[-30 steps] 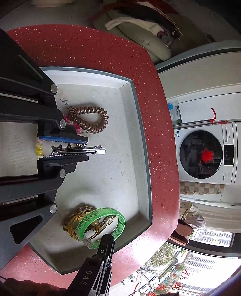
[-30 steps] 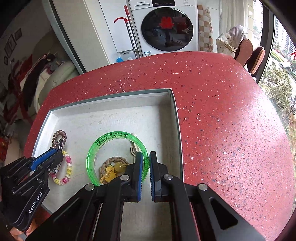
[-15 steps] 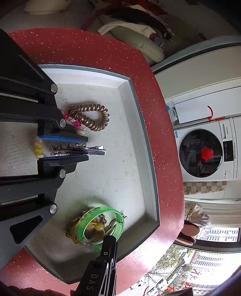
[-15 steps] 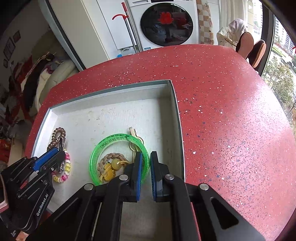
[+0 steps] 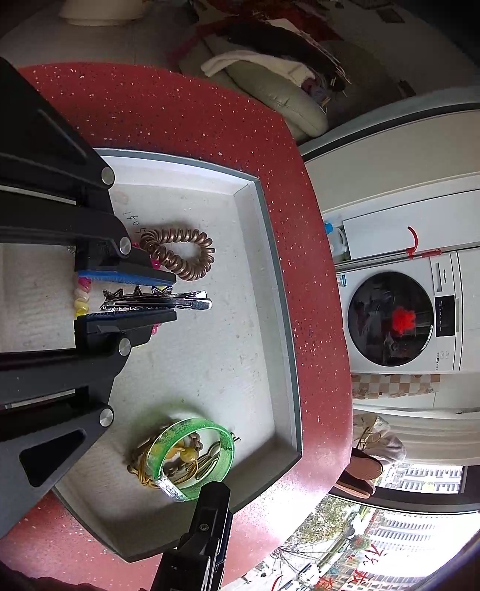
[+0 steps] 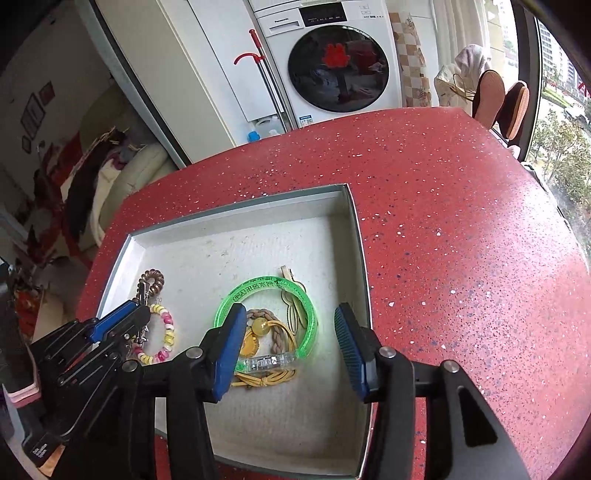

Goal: Organize jewelry
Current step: 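Lower the hair clip and bangle into the tray and open both tools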

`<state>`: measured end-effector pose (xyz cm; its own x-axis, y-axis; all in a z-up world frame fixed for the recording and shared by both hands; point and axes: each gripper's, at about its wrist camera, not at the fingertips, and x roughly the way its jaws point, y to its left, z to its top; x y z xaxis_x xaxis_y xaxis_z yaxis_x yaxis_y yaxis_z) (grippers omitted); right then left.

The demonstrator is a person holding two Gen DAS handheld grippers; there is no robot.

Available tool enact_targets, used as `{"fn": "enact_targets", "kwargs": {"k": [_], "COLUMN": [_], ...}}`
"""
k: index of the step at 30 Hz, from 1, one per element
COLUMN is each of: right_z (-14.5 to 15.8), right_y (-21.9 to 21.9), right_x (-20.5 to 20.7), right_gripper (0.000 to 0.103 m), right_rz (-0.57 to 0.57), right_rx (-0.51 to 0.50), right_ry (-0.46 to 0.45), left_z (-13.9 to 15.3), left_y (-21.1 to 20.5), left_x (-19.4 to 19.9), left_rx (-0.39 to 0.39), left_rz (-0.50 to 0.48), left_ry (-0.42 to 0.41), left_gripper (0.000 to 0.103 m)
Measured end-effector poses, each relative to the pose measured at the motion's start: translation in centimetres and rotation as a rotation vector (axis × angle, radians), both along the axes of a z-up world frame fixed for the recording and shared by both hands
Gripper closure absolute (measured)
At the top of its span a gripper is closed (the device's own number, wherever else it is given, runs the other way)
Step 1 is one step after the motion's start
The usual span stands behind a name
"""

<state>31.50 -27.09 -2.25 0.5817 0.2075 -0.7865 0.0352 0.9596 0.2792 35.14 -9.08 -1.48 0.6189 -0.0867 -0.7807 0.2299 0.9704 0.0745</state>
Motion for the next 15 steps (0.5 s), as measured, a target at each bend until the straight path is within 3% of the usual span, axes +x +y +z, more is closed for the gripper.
{"fn": "enact_targets", "kwargs": {"k": [15], "right_z": [1.3], "right_y": [1.1], "right_x": [-2.9], "right_gripper": [0.049], "right_rz": [0.031], "right_rx": [0.041], "right_ry": [-0.037], "left_z": [1.8], "left_y": [1.5], "left_x": [-1.4], "left_rx": [-0.055], "left_rz": [0.013], "left_ry": [-0.035], "left_gripper": [0.072]}}
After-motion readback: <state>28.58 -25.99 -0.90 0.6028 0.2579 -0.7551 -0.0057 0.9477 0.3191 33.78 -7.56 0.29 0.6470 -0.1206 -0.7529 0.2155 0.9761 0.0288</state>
